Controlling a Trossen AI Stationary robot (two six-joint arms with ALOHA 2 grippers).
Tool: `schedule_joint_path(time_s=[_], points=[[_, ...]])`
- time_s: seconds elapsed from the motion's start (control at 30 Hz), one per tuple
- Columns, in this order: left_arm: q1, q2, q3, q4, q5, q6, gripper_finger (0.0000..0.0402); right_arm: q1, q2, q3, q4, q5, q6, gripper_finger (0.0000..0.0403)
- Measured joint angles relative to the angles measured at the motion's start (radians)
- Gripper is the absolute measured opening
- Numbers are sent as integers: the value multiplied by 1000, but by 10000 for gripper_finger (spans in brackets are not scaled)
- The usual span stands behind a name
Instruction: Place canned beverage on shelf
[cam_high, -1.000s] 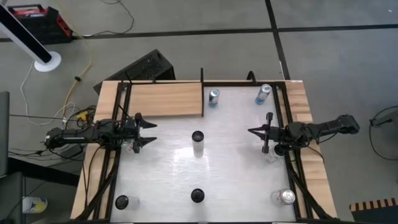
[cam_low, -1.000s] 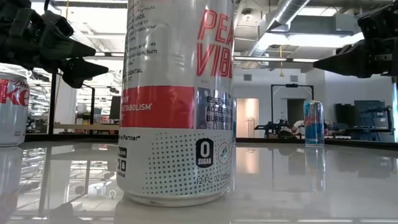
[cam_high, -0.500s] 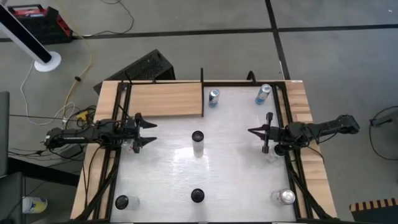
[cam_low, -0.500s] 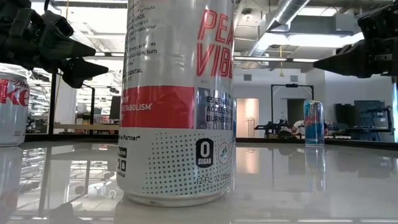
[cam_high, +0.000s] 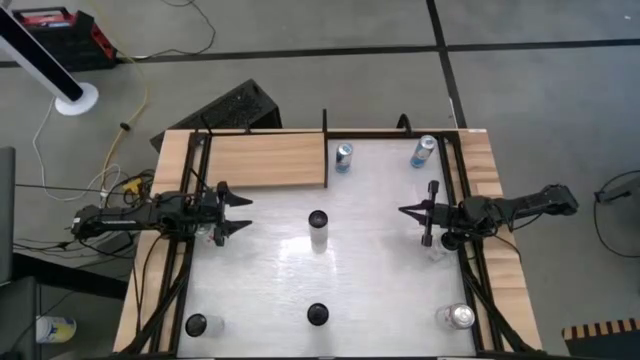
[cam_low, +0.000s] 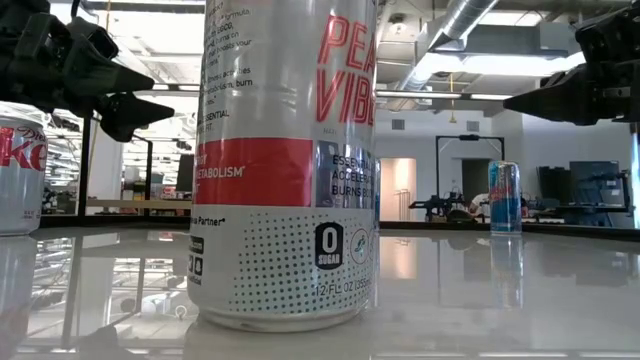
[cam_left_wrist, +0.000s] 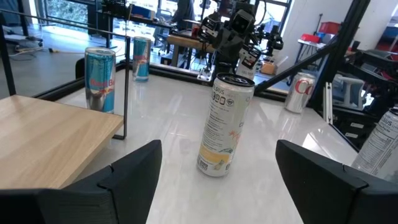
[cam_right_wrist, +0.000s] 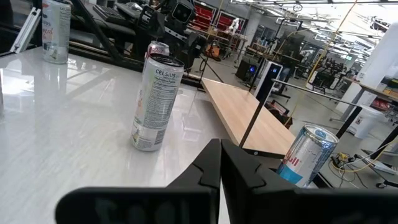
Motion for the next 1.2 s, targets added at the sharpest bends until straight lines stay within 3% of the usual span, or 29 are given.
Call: schedule_joint_path(time_s=[0.47, 0.67, 1.03, 1.2], points=[[0, 0, 0, -4, 26, -102, 300, 0, 0, 0, 0, 0, 0, 33], [0, 0, 0, -5, 32, -238, 300, 0, 0, 0, 0, 0, 0, 33], [0, 0, 0, 10, -46, -269, 300, 0, 0, 0, 0, 0, 0, 33], [0, 0, 0, 16, -19, -262, 300, 0, 0, 0, 0, 0, 0, 33]])
